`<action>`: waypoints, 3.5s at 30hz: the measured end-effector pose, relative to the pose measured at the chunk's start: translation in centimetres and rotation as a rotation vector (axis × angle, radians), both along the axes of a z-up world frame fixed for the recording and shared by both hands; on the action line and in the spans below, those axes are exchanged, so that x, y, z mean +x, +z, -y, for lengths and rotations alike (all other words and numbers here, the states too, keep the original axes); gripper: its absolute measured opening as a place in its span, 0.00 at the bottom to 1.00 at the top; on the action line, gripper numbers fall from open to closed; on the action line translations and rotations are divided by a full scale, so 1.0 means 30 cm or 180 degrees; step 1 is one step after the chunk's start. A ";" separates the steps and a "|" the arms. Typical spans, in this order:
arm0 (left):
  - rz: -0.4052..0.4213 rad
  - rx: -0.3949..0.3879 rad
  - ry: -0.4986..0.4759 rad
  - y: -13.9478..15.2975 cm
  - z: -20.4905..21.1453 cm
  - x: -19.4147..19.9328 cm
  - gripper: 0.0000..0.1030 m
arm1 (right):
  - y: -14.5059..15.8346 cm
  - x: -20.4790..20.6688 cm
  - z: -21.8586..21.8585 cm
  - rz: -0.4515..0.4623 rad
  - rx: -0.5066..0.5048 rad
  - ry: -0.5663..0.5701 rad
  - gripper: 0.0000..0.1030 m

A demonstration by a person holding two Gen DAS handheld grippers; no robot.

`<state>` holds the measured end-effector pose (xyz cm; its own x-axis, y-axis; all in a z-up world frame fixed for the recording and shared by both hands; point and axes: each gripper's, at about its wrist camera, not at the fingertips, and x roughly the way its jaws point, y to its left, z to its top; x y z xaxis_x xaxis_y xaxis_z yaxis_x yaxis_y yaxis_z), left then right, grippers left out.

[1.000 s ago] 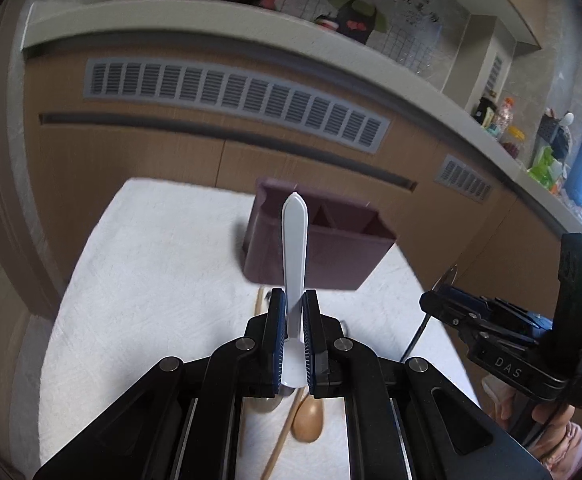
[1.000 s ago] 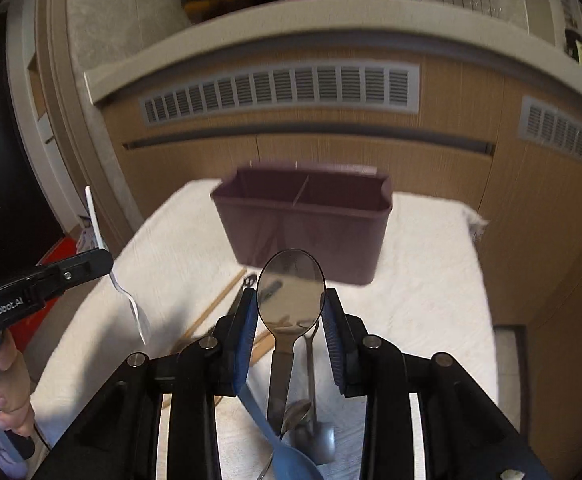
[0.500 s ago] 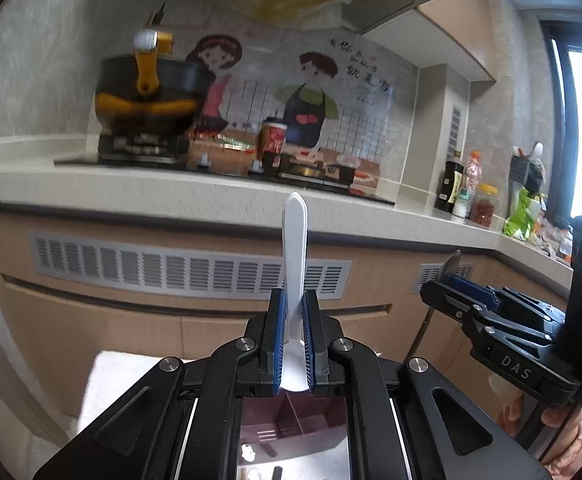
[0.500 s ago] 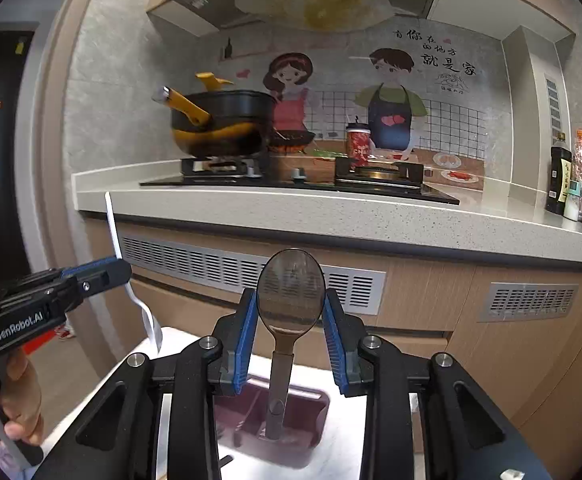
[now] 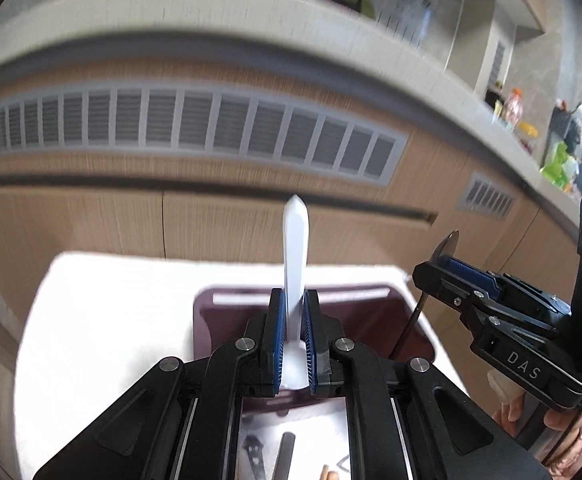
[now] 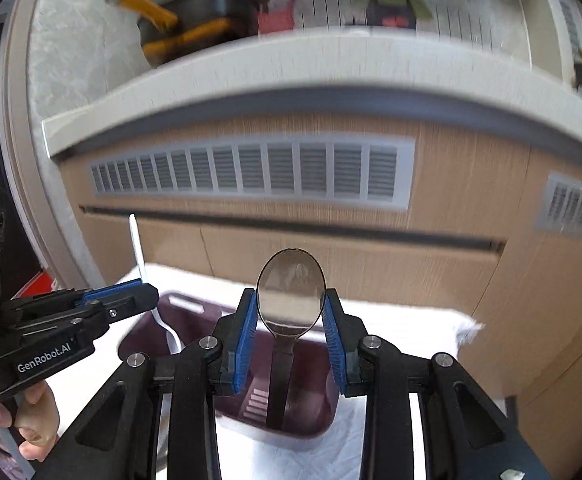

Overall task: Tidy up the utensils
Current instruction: 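Carry both spoons over the maroon caddy and open both tools to drop them, then grasp the grey-blue spoon with the right tool while the left tool grasps a black-handled metal spoon, then lift both spoons over the maroon caddy and open both tools to drop them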

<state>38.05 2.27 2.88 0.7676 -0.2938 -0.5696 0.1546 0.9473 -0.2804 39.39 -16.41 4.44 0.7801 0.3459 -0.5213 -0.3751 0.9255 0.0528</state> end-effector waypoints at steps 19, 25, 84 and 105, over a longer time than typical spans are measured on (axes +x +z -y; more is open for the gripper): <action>0.0007 0.0195 0.0157 0.018 -0.100 -0.324 0.48 | -0.061 -0.276 0.042 0.0206 -0.0546 -0.0047 0.84; -0.0329 0.0226 0.0138 -0.094 -0.116 -0.453 0.54 | -0.174 -0.444 0.039 0.0099 -0.0926 0.0065 1.00; -0.1107 0.1390 -0.0682 -0.344 0.178 -0.233 0.12 | -0.369 -0.476 0.129 -0.0975 0.0108 0.0471 0.10; 0.0049 0.0156 -0.0077 0.017 -0.034 -0.670 0.12 | -0.202 -0.614 0.117 -0.0584 0.0103 0.0479 0.10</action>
<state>17.96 3.29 3.39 0.7694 -0.2844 -0.5719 0.1815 0.9559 -0.2311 20.96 -19.91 -1.61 0.6117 0.4701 -0.6363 -0.4902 0.8565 0.1615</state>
